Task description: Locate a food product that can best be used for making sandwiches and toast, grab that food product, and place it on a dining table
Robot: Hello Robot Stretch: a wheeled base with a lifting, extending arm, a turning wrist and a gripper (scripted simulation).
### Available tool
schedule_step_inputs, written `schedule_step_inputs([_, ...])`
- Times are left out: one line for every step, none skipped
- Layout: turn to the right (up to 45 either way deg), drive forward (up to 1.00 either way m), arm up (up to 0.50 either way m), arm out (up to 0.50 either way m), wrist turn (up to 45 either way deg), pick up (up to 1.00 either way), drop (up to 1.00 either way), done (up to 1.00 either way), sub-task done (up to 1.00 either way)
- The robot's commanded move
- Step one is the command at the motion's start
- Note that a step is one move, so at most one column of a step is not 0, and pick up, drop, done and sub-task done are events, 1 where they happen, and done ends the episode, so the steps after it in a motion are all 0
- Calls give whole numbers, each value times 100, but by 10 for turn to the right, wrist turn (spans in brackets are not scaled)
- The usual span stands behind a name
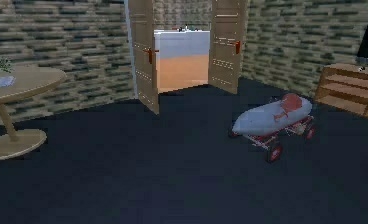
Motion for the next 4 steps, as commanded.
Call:
schedule_step_inputs([0, 100, 0, 0, 0, 0, 0, 0, 0])
schedule_step_inputs([30, 0, 0, 0, 0, 0, 0, 0, 0])
schedule_step_inputs([0, 100, 0, 0, 0, 0, 0, 0, 0])
schedule_step_inputs([0, 90, 0, 0, 0, 0, 0, 0, 0])
